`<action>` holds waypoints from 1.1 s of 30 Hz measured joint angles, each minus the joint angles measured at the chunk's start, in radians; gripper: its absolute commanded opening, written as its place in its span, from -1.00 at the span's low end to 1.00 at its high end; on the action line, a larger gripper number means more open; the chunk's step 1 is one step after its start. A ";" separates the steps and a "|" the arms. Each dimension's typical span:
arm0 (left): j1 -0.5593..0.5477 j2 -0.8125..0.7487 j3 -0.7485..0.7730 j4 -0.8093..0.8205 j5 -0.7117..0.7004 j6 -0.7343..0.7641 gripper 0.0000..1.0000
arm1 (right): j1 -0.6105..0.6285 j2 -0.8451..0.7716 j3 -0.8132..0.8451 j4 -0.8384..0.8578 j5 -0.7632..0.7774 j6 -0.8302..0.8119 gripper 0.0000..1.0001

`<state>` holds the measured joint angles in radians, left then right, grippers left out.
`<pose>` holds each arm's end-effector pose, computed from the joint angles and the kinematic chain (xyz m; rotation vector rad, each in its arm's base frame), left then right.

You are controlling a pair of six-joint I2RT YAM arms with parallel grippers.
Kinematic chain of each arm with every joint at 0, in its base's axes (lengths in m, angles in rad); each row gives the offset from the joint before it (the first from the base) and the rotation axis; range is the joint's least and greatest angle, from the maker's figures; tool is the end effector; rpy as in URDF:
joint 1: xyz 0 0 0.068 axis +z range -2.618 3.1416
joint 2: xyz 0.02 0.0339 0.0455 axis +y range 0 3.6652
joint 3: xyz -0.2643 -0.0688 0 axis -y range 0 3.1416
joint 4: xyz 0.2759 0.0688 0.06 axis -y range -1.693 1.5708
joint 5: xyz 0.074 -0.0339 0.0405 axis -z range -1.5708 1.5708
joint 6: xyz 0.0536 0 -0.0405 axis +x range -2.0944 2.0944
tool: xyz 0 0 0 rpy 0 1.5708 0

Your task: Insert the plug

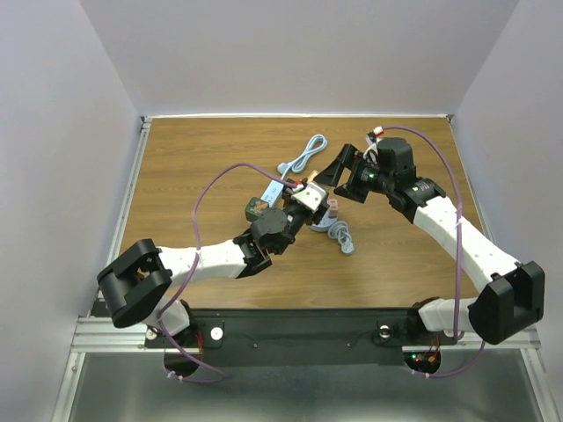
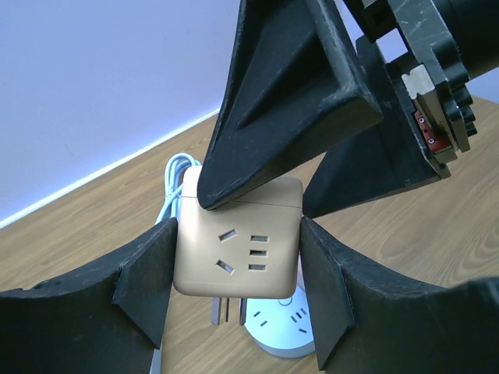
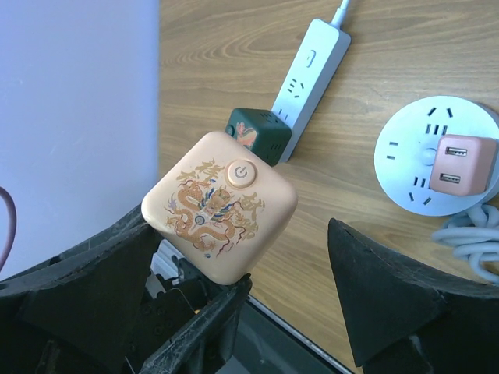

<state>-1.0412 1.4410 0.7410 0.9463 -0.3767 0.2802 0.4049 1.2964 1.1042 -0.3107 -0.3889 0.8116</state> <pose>0.1966 -0.2969 0.2739 0.5527 1.2346 -0.3933 0.3035 0.1522 0.3145 0.1957 2.2321 1.1116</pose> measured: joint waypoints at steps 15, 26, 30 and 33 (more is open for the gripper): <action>-0.032 0.023 0.000 -0.002 -0.007 0.071 -1.00 | 0.000 0.016 0.000 0.000 0.022 0.027 0.90; -0.058 0.045 0.000 -0.003 -0.049 0.148 -1.00 | 0.000 0.024 0.032 -0.015 0.023 0.048 0.73; -0.065 0.068 0.000 -0.003 -0.074 0.176 -1.00 | 0.000 0.035 0.031 -0.025 0.008 0.053 0.71; -0.072 0.082 0.001 -0.001 -0.090 0.199 -1.00 | 0.000 0.036 0.024 -0.031 0.002 0.053 0.70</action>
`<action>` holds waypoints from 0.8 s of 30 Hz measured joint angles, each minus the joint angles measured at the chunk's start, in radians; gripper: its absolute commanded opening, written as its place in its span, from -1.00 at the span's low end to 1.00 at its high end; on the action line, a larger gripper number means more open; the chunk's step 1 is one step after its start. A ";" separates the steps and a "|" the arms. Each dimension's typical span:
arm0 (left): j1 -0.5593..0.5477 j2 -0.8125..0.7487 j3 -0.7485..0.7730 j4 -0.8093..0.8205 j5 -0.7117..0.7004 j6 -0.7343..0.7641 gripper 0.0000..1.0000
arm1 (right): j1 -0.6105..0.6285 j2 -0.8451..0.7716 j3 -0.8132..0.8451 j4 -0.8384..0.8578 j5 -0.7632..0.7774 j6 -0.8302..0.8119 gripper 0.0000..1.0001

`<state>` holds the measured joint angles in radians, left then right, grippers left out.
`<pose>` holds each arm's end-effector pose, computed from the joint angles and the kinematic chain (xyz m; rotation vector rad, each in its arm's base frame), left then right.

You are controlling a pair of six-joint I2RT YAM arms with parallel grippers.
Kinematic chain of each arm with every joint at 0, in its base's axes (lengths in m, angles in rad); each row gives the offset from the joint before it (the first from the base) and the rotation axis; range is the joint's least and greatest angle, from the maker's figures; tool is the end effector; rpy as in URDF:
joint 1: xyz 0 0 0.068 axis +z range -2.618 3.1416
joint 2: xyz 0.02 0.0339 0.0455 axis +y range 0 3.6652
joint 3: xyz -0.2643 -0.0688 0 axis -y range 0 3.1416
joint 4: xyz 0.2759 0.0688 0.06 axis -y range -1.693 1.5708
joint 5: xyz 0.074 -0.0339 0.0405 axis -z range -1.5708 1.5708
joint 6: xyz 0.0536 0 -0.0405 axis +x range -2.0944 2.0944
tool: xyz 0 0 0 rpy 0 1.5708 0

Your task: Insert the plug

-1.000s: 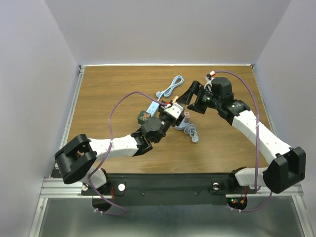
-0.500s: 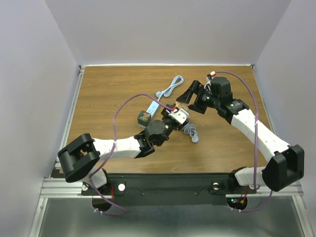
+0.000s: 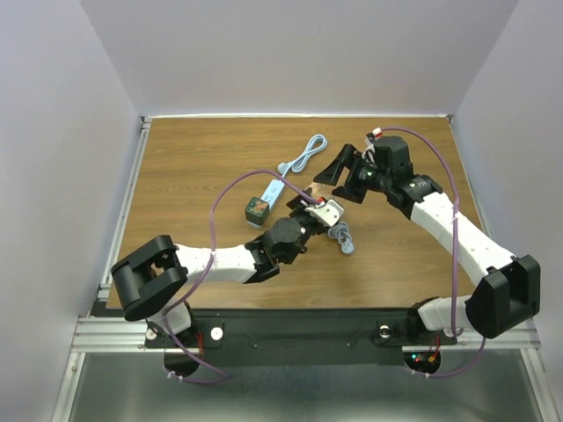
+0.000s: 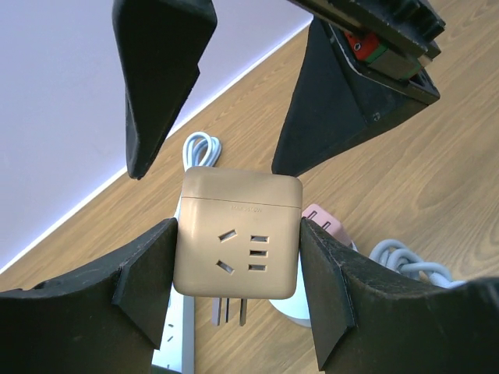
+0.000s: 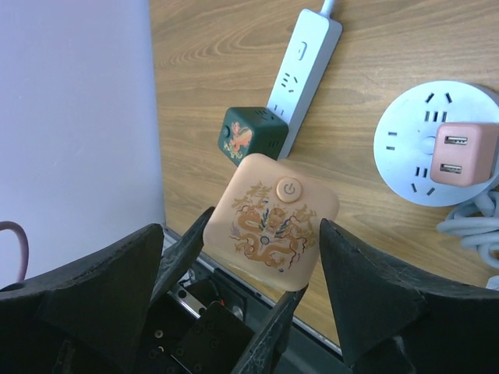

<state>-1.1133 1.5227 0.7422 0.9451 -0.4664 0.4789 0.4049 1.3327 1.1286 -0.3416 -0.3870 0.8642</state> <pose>0.1832 -0.3175 0.2460 0.7125 1.2361 -0.1955 0.3098 0.1548 0.3090 0.2746 2.2810 1.1221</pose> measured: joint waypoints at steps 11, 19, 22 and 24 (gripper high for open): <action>-0.015 0.038 0.028 0.031 -0.070 0.059 -1.00 | 0.001 0.031 -0.026 -0.010 -0.020 0.008 0.65; -0.027 0.054 0.028 0.039 -0.091 0.083 -1.00 | 0.002 0.037 -0.026 -0.010 -0.032 0.009 -0.15; -0.032 0.065 0.028 0.040 -0.109 0.095 -1.00 | 0.002 0.049 -0.026 -0.010 -0.040 0.008 -0.91; -0.034 0.070 0.028 0.041 -0.120 0.097 -0.61 | 0.002 0.056 -0.026 -0.009 -0.043 0.005 -0.99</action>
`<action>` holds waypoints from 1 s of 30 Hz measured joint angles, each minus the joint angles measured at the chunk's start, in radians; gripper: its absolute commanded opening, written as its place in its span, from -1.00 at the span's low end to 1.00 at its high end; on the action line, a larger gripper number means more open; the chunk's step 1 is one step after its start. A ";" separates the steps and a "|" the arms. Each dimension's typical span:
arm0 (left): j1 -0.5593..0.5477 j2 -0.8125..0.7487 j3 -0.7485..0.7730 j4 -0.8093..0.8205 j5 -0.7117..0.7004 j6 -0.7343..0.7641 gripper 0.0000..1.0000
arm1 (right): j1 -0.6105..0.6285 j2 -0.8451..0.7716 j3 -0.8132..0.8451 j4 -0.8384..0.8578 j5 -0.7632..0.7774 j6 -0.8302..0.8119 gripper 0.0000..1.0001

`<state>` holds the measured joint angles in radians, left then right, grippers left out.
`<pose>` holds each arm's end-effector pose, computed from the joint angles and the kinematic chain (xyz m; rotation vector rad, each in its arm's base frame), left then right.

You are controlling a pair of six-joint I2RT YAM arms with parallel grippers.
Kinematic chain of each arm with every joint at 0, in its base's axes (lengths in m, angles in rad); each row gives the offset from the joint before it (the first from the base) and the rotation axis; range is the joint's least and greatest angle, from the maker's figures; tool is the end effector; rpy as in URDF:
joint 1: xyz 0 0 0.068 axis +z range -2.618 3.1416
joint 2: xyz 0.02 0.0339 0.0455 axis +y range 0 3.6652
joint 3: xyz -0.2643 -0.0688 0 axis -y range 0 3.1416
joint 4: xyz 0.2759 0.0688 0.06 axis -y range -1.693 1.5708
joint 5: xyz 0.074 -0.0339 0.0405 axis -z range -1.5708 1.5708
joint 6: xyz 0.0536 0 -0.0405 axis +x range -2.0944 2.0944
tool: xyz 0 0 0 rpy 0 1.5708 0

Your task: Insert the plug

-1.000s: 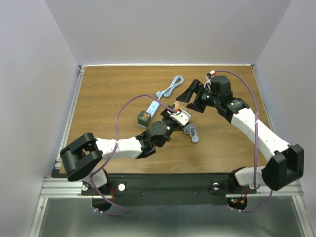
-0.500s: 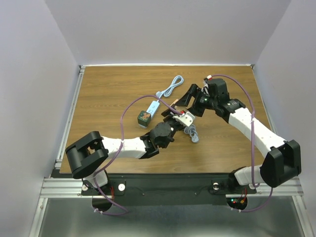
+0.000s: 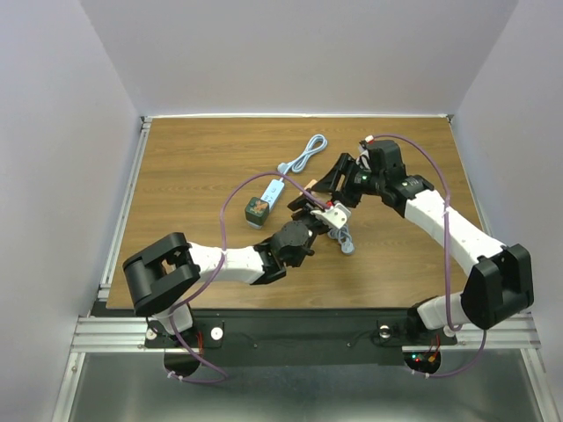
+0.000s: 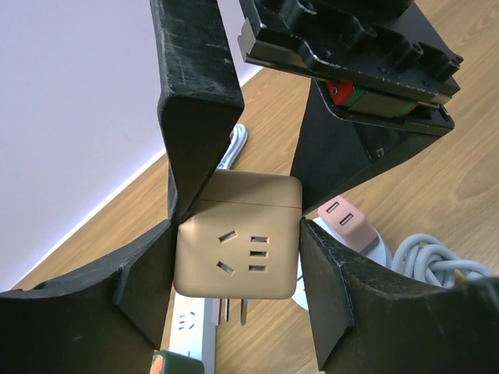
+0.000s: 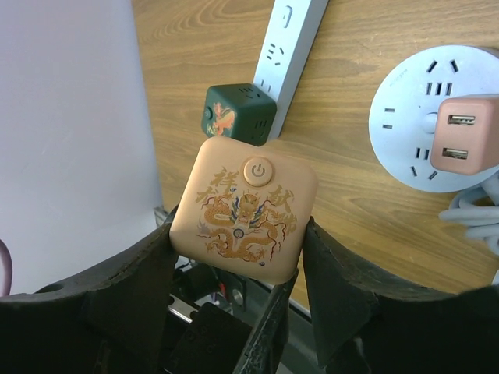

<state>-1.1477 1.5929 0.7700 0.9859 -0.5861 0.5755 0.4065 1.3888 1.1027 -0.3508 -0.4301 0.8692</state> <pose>0.1808 -0.3293 0.2355 0.7134 1.2456 -0.0581 0.3149 0.1599 0.2802 0.2916 2.3844 1.1358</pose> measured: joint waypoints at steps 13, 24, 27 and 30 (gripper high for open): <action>0.000 -0.010 0.031 -0.101 0.058 -0.135 0.97 | -0.008 0.082 0.009 0.024 0.106 -0.187 -0.99; 0.125 -0.210 -0.069 -0.395 0.441 -0.487 0.97 | -0.019 0.143 0.009 0.151 0.135 -0.397 -0.99; 0.251 -0.325 -0.116 -0.457 0.585 -0.604 0.97 | -0.019 0.143 0.012 0.178 0.117 -0.498 -0.99; 0.382 -0.432 -0.136 -0.484 0.679 -0.705 0.97 | -0.019 0.144 0.028 0.208 0.068 -0.617 -0.99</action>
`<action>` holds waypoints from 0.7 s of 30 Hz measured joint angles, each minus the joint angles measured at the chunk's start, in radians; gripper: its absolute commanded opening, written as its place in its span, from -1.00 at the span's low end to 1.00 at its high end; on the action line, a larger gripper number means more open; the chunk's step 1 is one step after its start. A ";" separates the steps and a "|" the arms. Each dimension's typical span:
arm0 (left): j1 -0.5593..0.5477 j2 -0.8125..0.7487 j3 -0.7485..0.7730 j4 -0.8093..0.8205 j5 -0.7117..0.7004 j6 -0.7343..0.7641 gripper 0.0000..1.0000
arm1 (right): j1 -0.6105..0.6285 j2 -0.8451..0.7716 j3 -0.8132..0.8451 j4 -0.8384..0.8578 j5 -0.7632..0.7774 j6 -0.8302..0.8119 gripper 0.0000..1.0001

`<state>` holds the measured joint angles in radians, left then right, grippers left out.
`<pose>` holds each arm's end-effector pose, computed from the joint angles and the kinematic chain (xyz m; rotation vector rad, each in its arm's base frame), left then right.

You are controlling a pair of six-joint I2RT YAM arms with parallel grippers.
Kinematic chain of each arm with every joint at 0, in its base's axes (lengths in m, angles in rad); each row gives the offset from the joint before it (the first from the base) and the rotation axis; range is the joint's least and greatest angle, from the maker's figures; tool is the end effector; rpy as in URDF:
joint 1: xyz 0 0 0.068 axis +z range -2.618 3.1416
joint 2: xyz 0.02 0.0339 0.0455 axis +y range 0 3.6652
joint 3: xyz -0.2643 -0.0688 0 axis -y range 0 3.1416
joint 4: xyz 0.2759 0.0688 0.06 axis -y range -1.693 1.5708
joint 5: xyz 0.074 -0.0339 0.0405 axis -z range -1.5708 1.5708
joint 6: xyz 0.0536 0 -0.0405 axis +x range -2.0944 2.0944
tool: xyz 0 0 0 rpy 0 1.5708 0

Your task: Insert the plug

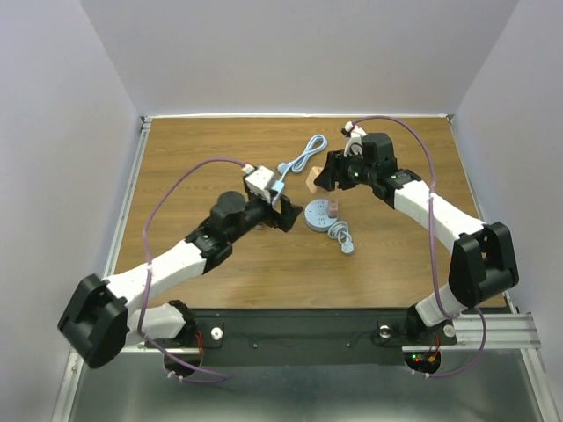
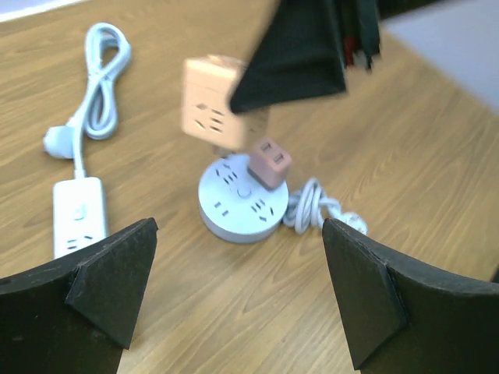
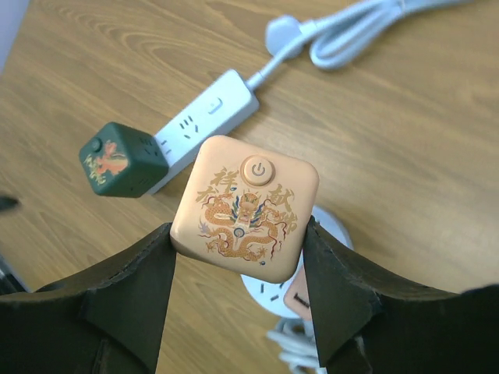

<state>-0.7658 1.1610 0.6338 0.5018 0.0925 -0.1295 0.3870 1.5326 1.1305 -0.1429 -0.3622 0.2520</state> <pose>0.2205 -0.2189 0.2657 0.5863 1.5425 -0.7644 0.3572 0.1661 0.2605 -0.3678 2.1393 0.7573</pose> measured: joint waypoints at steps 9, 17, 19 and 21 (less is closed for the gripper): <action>0.180 -0.055 0.007 -0.190 0.035 -0.167 0.97 | 0.000 0.102 0.113 0.138 -0.174 -0.179 -0.99; 0.179 -0.003 0.008 -0.375 -0.156 -0.198 0.97 | 0.000 0.153 0.172 0.158 -0.227 -0.235 -0.99; 0.179 -0.003 0.008 -0.380 -0.188 -0.197 0.97 | 0.000 0.159 0.181 0.159 -0.242 -0.243 -0.99; 0.179 -0.003 0.008 -0.375 -0.213 -0.196 0.97 | 0.000 0.165 0.183 0.163 -0.254 -0.249 -0.99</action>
<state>-0.5873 1.1580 0.6415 0.1268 -0.1204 -0.3252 0.3870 1.6974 1.3140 0.0200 -0.6159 0.0025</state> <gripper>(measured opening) 0.986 0.657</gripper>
